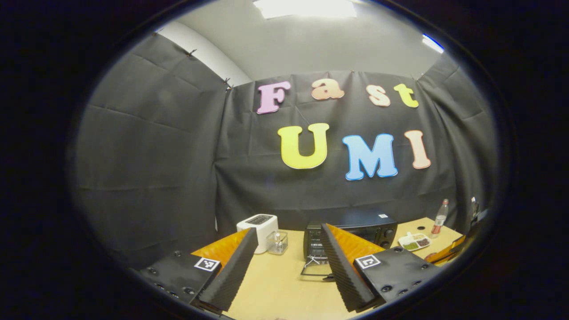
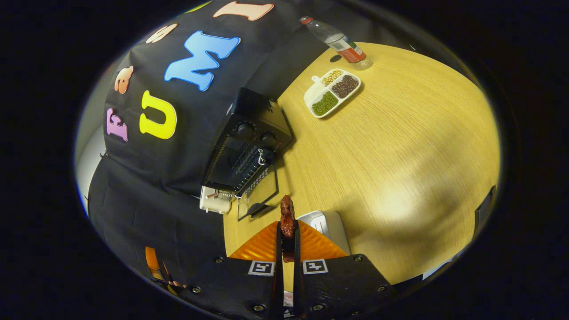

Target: Open the electric oven with the left hand, put the food in, and close the electric oven.

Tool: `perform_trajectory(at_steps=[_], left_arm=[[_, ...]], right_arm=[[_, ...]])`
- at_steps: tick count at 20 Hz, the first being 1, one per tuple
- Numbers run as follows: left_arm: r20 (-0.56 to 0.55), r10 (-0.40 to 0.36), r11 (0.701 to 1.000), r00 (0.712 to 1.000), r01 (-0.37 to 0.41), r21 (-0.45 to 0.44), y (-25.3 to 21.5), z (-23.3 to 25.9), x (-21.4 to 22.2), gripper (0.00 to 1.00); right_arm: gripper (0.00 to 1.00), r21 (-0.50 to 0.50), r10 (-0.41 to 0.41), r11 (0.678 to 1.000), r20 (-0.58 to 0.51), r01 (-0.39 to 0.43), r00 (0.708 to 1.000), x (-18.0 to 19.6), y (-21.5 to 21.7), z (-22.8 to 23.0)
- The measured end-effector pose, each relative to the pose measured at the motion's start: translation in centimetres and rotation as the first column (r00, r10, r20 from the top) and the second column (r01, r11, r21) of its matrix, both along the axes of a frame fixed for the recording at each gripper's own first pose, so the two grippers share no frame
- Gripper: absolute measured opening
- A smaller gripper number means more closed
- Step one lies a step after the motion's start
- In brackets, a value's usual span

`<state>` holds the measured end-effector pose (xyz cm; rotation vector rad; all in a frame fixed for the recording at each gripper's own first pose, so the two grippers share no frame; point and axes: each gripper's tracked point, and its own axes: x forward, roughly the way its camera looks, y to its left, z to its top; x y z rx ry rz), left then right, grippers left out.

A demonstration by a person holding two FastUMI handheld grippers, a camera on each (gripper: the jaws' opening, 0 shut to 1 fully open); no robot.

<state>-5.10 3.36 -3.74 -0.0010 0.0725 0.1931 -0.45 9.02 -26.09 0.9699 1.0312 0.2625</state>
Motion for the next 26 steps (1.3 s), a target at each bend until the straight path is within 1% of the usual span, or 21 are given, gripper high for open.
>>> perform_trajectory(at_steps=[1, 2, 4, 5, 8, 9, 11, 12, 14, 15, 18, 19, 20, 21, 22, 23, 25, 26], left_arm=[[0.001, -0.002, 1.000, 1.000, 0.002, -0.006, -0.1, 0.0, 0.2, 0.90], [0.003, -0.003, 1.000, 1.000, 0.003, -0.012, -0.1, 0.1, 0.2, 0.95], [0.002, -0.005, 1.000, 1.000, 0.005, -0.022, -0.2, 0.1, 0.4, 0.95], [0.000, -0.003, 1.000, 1.000, 0.003, -0.022, -0.1, 0.1, 0.3, 0.99], [-0.005, 0.004, 1.000, 1.000, -0.004, -0.022, 0.6, -0.3, 0.9, 0.99], [-0.010, 0.006, 1.000, 1.000, -0.006, -0.023, 1.4, -0.5, 1.5, 0.95], [-0.017, 0.007, 1.000, 1.000, -0.007, -0.028, 2.2, -0.7, 2.2, 0.91], [-0.018, 0.009, 1.000, 1.000, -0.010, -0.027, 2.4, -0.7, 2.3, 0.99], [-0.018, 0.011, 1.000, 1.000, -0.012, -0.028, 3.0, -0.9, 2.7, 0.99], [-0.019, 0.011, 1.000, 1.000, -0.011, -0.027, 3.3, -0.9, 3.1, 0.95], [-0.027, 0.004, 1.000, 1.000, -0.004, -0.015, 4.5, -1.2, 4.1, 0.95], [-0.028, 0.001, 1.000, 1.000, -0.001, -0.012, 4.9, -1.4, 4.4, 0.99], [-0.032, -0.001, 1.000, 0.999, 0.000, -0.011, 5.3, -1.4, 4.7, 0.99], [-0.034, -0.006, 1.000, 0.999, 0.005, -0.016, 5.7, -1.6, 5.1, 0.95], [-0.034, -0.009, 1.000, 0.999, 0.008, -0.023, 6.0, -1.7, 5.6, 0.95], [-0.038, -0.013, 0.999, 0.999, 0.012, -0.031, 6.4, -1.9, 6.1, 0.90], [-0.043, -0.020, 0.999, 0.999, 0.018, -0.040, 7.2, -2.3, 7.0, 0.90], [-0.048, -0.023, 0.999, 0.999, 0.021, -0.041, 7.6, -2.5, 7.4, 0.95]], right_arm=[[0.09, 0.009, -0.004, 1.000, 0.015, 0.004, 1.000, 0.5, 0.6, 0.8], [0.09, 0.014, -0.001, 1.000, 0.029, 0.000, 1.000, 1.2, 1.3, 1.4], [0.09, 0.009, 0.014, 1.000, 0.057, -0.014, 0.998, 2.1, 2.7, 2.0], [0.09, 0.006, 0.018, 1.000, 0.066, -0.019, 0.998, 2.6, 3.3, 2.2], [0.09, 0.014, 0.007, 1.000, 0.077, -0.008, 0.997, 4.1, 5.5, 2.4], [0.09, 0.010, 0.003, 1.000, 0.080, -0.004, 0.997, 4.6, 6.1, 2.5], [0.09, 0.012, 0.002, 1.000, 0.099, -0.003, 0.995, 5.6, 7.7, 2.9], [0.09, 0.015, 0.001, 1.000, 0.105, -0.003, 0.994, 6.1, 8.4, 2.9], [0.09, 0.007, -0.011, 1.000, 0.113, 0.010, 0.994, 7.1, 9.6, 2.8], [0.09, 0.010, -0.019, 1.000, 0.113, 0.018, 0.993, 7.5, 10.1, 2.8], [0.09, 0.029, -0.046, 0.999, 0.109, 0.043, 0.993, 9.0, 11.6, 2.5], [0.09, 0.030, -0.056, 0.998, 0.110, 0.053, 0.992, 9.5, 12.0, 2.3], [0.09, 0.028, -0.068, 0.997, 0.112, 0.065, 0.991, 10.1, 12.4, 2.0], [0.09, 0.026, -0.082, 0.997, 0.116, 0.079, 0.990, 10.6, 12.9, 1.8], [0.09, 0.028, -0.093, 0.995, 0.123, 0.090, 0.988, 11.2, 13.4, 1.7], [0.09, 0.035, -0.104, 0.994, 0.130, 0.100, 0.986, 11.6, 14.1, 1.8], [0.09, 0.043, -0.120, 0.992, 0.143, 0.115, 0.982, 12.6, 15.6, 1.7], [0.09, 0.045, -0.124, 0.992, 0.149, 0.119, 0.981, 13.2, 16.2, 1.5]])
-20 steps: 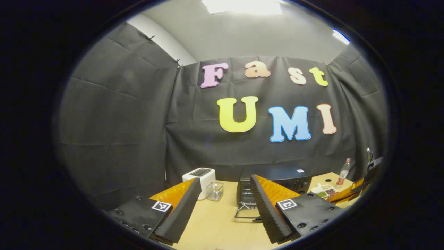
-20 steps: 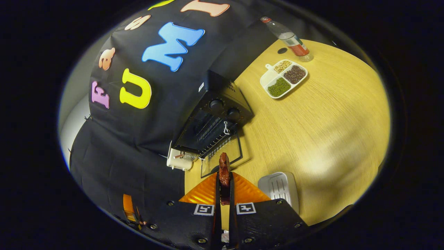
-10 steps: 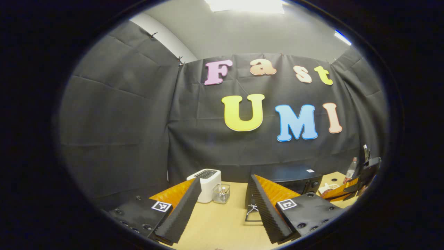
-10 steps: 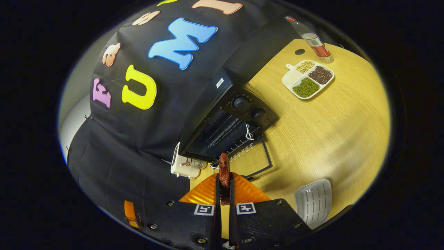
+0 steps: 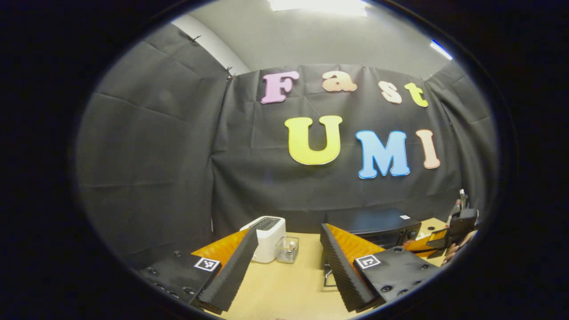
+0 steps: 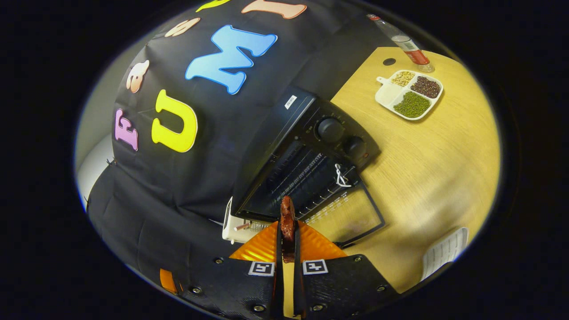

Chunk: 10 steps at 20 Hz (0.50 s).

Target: Open the electric oven with the left hand, put the food in, and close the electric oven.

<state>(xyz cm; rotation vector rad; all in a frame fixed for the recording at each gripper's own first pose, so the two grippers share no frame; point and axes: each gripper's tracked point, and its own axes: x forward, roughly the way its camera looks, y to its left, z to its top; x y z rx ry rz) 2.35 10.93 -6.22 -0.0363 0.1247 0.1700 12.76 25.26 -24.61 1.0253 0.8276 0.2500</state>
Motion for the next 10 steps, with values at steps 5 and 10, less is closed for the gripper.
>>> perform_trajectory(at_steps=[5, 10], left_arm=[[-0.032, -0.020, 1.000, 0.999, 0.019, -0.004, 1.4, -1.3, 2.1, 0.99], [-0.048, -0.028, 1.000, 0.998, 0.027, -0.010, 3.3, -1.8, 3.6, 0.99]], right_arm=[[0.09, 0.012, -0.040, 0.999, 0.022, 0.040, 0.999, 3.0, 2.3, -0.8], [0.09, 0.035, -0.095, 0.995, 0.020, 0.095, 0.995, 6.0, 3.4, -2.7]])
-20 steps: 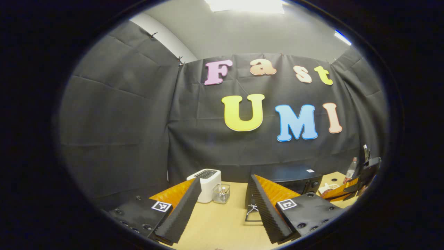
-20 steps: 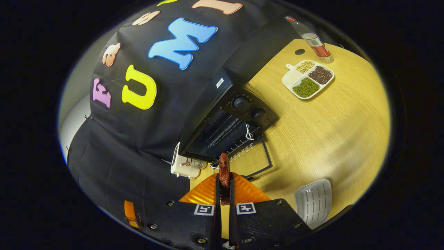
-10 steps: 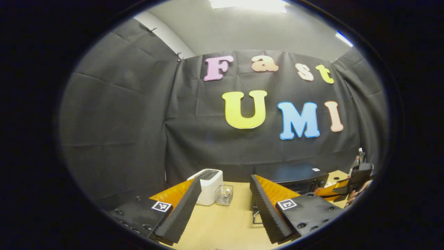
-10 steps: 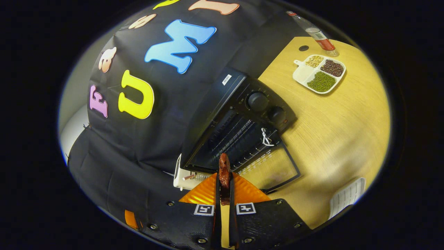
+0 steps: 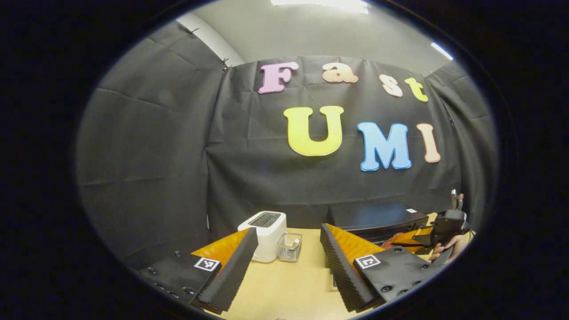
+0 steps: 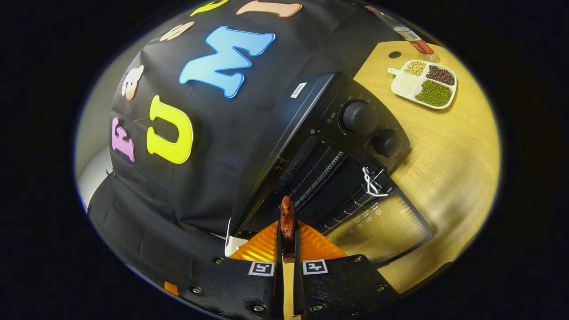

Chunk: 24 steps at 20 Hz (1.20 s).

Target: Open the electric oven with the left hand, put the food in, and close the electric oven.

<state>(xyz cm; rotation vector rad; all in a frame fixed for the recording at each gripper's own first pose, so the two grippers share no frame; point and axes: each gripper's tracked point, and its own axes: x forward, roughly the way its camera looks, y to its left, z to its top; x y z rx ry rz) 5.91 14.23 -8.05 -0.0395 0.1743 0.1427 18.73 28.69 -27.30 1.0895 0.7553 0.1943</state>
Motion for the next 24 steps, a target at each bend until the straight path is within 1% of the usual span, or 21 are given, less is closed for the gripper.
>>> perform_trajectory(at_steps=[2, 3, 5, 7, 8, 10, 11, 13, 15, 16, 17, 18, 19, 20, 21, 22, 23, 24], left_arm=[[-0.017, 0.007, 1.000, 1.000, -0.007, -0.005, 0.7, -0.6, 0.3, 0.99], [-0.024, 0.013, 1.000, 1.000, -0.013, -0.004, 1.2, -0.7, 0.5, 0.91], [-0.037, 0.024, 1.000, 0.999, -0.024, 0.005, 2.0, -1.1, 0.7, 0.91], [-0.048, 0.033, 0.999, 0.998, -0.032, 0.016, 2.9, -1.4, 0.6, 0.91], [-0.054, 0.037, 0.999, 0.998, -0.036, 0.020, 3.2, -1.5, 0.6, 0.99], [-0.066, 0.042, 0.999, 0.997, -0.041, 0.026, 3.6, -1.7, 0.3, 0.99], [-0.070, 0.041, 0.999, 0.997, -0.040, 0.028, 3.7, -1.8, 0.3, 0.95], [-0.071, 0.040, 0.999, 0.997, -0.037, 0.040, 3.8, -1.8, 0.4, 0.95], [-0.070, 0.034, 0.998, 0.997, -0.031, 0.047, 3.6, -1.6, 0.4, 0.95], [-0.069, 0.033, 0.998, 0.997, -0.030, 0.050, 3.6, -1.6, 0.4, 0.91], [-0.068, 0.031, 0.998, 0.997, -0.027, 0.051, 3.5, -1.4, 0.4, 0.91], [-0.066, 0.030, 0.998, 0.997, -0.026, 0.053, 3.5, -1.3, 0.3, 0.91], [-0.066, 0.030, 0.998, 0.997, -0.027, 0.054, 3.4, -1.5, 0.0, 0.91], [-0.066, 0.031, 0.998, 0.997, -0.027, 0.051, 3.4, -1.4, 0.0, 0.95], [-0.065, 0.033, 0.998, 0.997, -0.030, 0.049, 3.5, -1.4, -0.1, 0.95], [-0.065, 0.036, 0.998, 0.997, -0.033, 0.046, 3.6, -1.4, -0.1, 0.95], [-0.064, 0.039, 0.998, 0.997, -0.036, 0.044, 3.7, -1.4, -0.3, 0.95], [-0.063, 0.042, 0.998, 0.997, -0.039, 0.041, 3.7, -1.4, -0.3, 0.95]], right_arm=[[0.09, -0.005, -0.023, 1.000, 0.024, 0.023, 0.999, 1.1, 0.3, -0.5], [0.09, -0.005, -0.031, 1.000, 0.040, 0.031, 0.999, 1.5, 0.6, -0.6], [0.08, -0.003, -0.038, 0.999, 0.071, 0.038, 0.997, 2.5, 1.2, -0.9], [0.09, -0.020, -0.049, 0.998, 0.126, 0.052, 0.991, 3.5, 1.5, -1.0], [0.09, -0.040, -0.052, 0.997, 0.155, 0.059, 0.987, 4.0, 1.4, -1.0], [0.08, -0.071, -0.058, 0.995, 0.194, 0.073, 0.979, 4.8, 1.2, -1.2], [0.08, -0.084, -0.059, 0.993, 0.196, 0.077, 0.979, 5.1, 1.1, -1.6], [0.09, -0.115, -0.062, 0.990, 0.185, 0.085, 0.981, 5.6, 0.7, -2.6], [0.09, -0.113, -0.067, 0.990, 0.178, 0.088, 0.982, 5.9, 0.6, -3.0], [0.09, -0.131, -0.071, 0.987, 0.181, 0.096, 0.981, 6.1, 0.2, -3.2], [0.13, -0.154, -0.074, 0.983, 0.183, 0.103, 0.980, 6.2, 0.0, -3.4], [0.13, -0.176, -0.074, 0.979, 0.181, 0.107, 0.981, 6.3, -0.4, -3.7], [0.18, -0.199, -0.072, 0.974, 0.175, 0.107, 0.982, 6.2, -0.7, -4.0], [0.18, -0.212, -0.065, 0.972, 0.170, 0.101, 0.983, 6.1, -1.0, -4.2], [0.22, -0.229, -0.060, 0.968, 0.167, 0.098, 0.984, 6.1, -1.2, -4.3], [0.31, -0.249, -0.059, 0.963, 0.169, 0.101, 0.984, 6.1, -1.7, -4.4], [0.46, -0.265, -0.058, 0.959, 0.178, 0.104, 0.982, 6.2, -2.2, -4.2], [0.53, -0.279, -0.055, 0.955, 0.182, 0.105, 0.982, 6.4, -2.5, -4.1]])
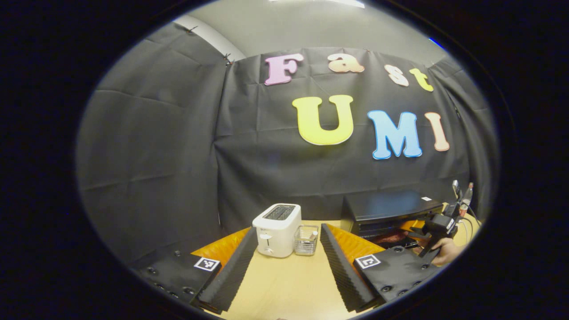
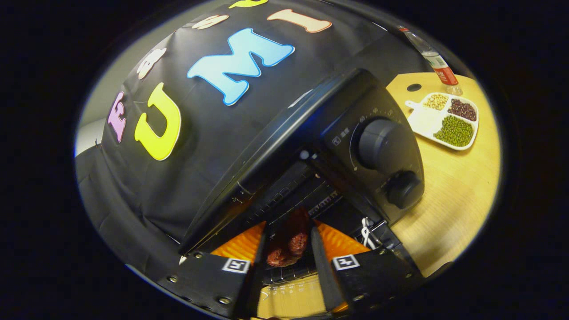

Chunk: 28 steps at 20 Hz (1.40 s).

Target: Open the electric oven with the left hand, put the food in, and close the electric oven.

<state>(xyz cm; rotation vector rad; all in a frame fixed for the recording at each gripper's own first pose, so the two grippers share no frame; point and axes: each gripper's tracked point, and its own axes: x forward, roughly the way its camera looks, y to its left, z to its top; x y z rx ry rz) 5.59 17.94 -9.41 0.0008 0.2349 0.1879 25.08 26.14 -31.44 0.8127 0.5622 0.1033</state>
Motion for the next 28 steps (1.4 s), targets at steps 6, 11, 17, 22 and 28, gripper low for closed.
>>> perform_trajectory(at_steps=[6, 11, 17, 22, 28], left_arm=[[0.011, -0.017, 1.000, 1.000, 0.018, -0.011, -1.7, 0.3, -0.1, 0.95], [0.025, -0.062, 0.998, 0.998, 0.062, -0.029, -4.8, 0.8, 0.1, 0.95], [0.018, -0.122, 0.991, 0.992, 0.123, -0.060, -9.7, 0.1, 0.2, 0.91], [-0.063, -0.173, 0.981, 0.983, 0.167, -0.094, -13.9, -3.3, -0.1, 0.95], [-0.173, -0.265, 0.959, 0.949, 0.240, -0.149, -19.1, -7.8, -0.2, 1.00]], right_arm=[[0.98, -0.120, 0.049, 0.992, 0.012, -0.047, 0.999, -1.7, -2.1, 0.9], [0.98, -0.252, 0.138, 0.961, 0.065, -0.118, 0.988, -5.1, -4.4, 3.9], [0.98, -0.344, 0.174, 0.934, 0.194, -0.100, 0.965, -7.9, -8.9, 11.2], [0.97, -0.455, 0.136, 0.890, 0.293, 0.013, 0.946, -9.7, -15.9, 16.3], [0.98, -0.568, 0.113, 0.812, 0.378, 0.134, 0.919, -12.9, -22.5, 21.2]])
